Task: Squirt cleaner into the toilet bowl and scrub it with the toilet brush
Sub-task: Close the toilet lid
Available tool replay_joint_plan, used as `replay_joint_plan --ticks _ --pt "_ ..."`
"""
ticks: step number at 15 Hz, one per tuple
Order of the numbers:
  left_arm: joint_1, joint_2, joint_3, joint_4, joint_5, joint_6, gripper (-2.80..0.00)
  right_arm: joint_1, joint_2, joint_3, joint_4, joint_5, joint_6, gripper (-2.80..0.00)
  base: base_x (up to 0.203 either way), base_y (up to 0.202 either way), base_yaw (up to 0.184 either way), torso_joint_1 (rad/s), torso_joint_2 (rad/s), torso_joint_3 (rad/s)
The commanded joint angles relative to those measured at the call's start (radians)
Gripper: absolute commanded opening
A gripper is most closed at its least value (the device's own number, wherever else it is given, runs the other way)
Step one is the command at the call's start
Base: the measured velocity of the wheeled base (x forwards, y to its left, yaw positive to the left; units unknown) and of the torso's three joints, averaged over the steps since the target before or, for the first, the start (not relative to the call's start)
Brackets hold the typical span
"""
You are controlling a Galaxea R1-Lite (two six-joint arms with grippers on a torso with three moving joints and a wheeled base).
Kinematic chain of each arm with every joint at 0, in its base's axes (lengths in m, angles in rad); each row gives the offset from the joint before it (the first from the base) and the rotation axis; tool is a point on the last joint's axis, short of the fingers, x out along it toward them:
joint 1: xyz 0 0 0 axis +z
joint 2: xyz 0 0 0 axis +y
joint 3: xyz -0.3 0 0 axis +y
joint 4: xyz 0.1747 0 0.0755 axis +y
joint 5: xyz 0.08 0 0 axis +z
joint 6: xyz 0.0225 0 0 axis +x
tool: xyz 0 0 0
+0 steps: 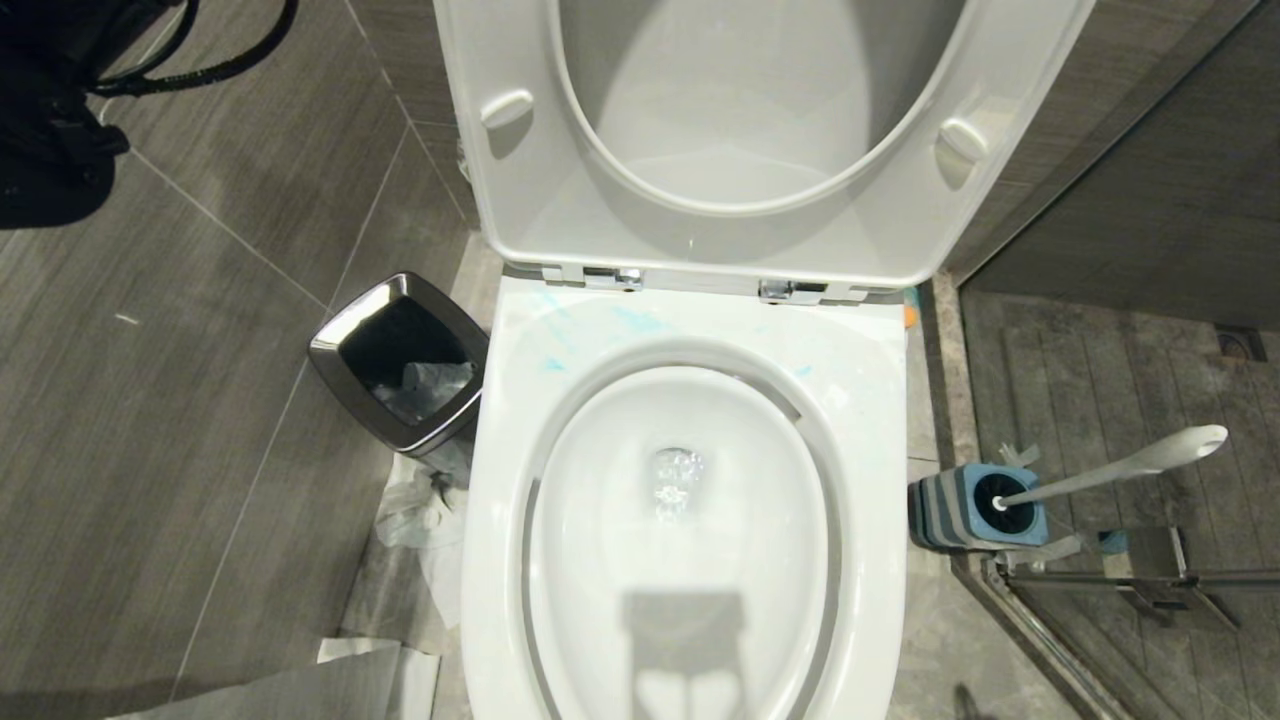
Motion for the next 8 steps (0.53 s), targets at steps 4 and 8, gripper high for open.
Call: replay_joint_plan --ticks 4,8 --pt "-0.032 -0.003 0.022 -0.003 -0.002 0.046 -2.80 0.000 0.000 0.025 -0.001 0.000 -0.001 -2.80 0.000 0.000 0.000 0.000 0.00 0.000" --pt "-0.032 0.003 0.021 0.040 0.050 0.105 -2.80 0.000 0.000 0.025 -0.001 0.000 -0.001 -2.80 0.000 0.000 0.000 0.000 0.00 0.000"
